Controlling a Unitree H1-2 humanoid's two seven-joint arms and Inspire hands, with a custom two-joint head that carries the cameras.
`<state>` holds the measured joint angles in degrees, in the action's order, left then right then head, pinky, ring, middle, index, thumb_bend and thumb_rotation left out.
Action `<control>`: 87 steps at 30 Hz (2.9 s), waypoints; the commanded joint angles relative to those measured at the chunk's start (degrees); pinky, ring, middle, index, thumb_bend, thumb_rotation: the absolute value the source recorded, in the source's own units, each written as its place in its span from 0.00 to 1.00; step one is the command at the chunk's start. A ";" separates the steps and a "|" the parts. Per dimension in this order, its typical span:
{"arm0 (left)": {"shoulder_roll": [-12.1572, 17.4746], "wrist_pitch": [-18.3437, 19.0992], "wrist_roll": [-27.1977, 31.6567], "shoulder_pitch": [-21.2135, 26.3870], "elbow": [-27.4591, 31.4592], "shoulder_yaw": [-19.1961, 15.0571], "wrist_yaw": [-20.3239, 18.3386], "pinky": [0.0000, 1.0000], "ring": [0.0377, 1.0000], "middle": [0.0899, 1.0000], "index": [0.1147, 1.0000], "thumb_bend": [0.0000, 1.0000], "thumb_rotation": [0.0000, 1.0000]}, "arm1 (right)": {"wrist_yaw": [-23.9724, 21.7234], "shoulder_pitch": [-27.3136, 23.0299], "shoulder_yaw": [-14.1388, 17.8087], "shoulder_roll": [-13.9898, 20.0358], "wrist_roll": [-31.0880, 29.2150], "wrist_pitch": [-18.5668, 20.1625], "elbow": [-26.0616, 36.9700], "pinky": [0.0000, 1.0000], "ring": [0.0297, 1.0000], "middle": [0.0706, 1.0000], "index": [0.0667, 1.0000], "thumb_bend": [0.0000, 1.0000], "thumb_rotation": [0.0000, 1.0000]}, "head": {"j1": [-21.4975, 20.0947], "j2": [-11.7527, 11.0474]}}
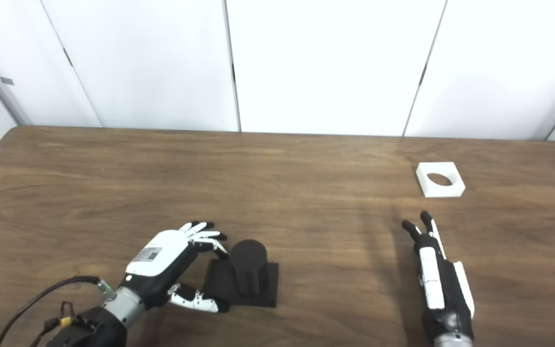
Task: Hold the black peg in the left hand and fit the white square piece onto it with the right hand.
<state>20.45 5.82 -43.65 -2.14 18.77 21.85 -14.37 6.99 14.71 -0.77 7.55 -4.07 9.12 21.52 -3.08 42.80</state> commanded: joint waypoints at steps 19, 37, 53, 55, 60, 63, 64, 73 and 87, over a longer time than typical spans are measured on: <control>-1.79 0.03 -8.45 -5.16 -0.50 3.55 1.51 1.00 0.93 0.83 0.42 0.50 0.06 | 0.80 -0.80 -1.17 -4.48 0.32 -0.10 1.49 1.00 0.96 0.88 0.98 0.49 0.99 | -3.06 0.64; 0.17 -3.07 -5.99 -3.21 -2.87 4.04 1.07 1.00 0.91 0.81 0.42 0.50 0.06 | -7.70 -16.86 2.34 19.75 19.05 17.71 2.86 0.96 0.97 0.96 0.97 0.78 0.33 | -12.54 -0.88; 0.59 -6.53 -5.68 -4.12 -5.49 3.45 4.72 1.00 0.88 0.79 0.42 0.51 0.05 | -19.32 -29.91 -0.54 26.60 32.44 17.71 -11.36 0.94 1.00 1.00 0.99 0.91 0.29 | -21.45 -6.04; 0.61 -6.71 -5.72 -4.34 -5.81 3.54 5.02 1.00 0.88 0.79 0.42 0.51 0.05 | -21.56 -32.00 -1.79 27.77 35.62 17.78 -12.96 0.94 1.00 1.00 0.99 0.91 0.30 | -21.90 -6.58; 0.41 -6.72 -6.11 -4.87 -5.99 4.01 5.12 1.00 0.90 0.80 0.42 0.51 0.05 | -26.78 -37.71 -3.30 28.92 40.29 17.79 -18.10 1.00 1.00 1.00 0.97 0.91 0.23 | -22.37 -7.67; 0.32 -6.93 -6.28 -5.16 -6.08 4.21 5.52 1.00 0.90 0.80 0.42 0.51 0.05 | -28.28 -40.70 -5.25 29.81 42.26 17.74 -21.14 1.00 1.00 1.00 0.97 0.90 0.23 | -22.28 -8.06; 0.32 -7.08 -6.32 -5.23 -6.14 4.29 5.73 1.00 0.90 0.80 0.42 0.51 0.05 | -28.44 -41.50 -5.87 30.10 42.51 17.69 -21.95 1.00 1.00 1.00 0.97 0.90 0.23 | -22.26 -8.13; 0.27 -6.86 -6.21 -5.67 -5.84 4.80 6.21 1.00 0.90 0.80 0.42 0.50 0.05 | -29.41 -48.10 -11.35 31.68 45.74 16.31 -29.10 1.00 1.00 1.00 0.96 0.91 0.21 | -21.69 -8.33; -0.67 -6.79 -6.59 -6.10 -5.08 5.36 7.00 1.00 0.90 0.80 0.42 0.51 0.05 | -33.91 -55.74 -21.82 35.22 55.00 12.52 -36.90 1.00 1.00 0.99 0.86 0.89 0.10 | -20.56 -7.95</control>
<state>19.23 -0.55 -47.82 -5.54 15.41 24.81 -4.44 -26.78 -37.41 -22.79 40.63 49.06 22.70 -16.13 -23.64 34.72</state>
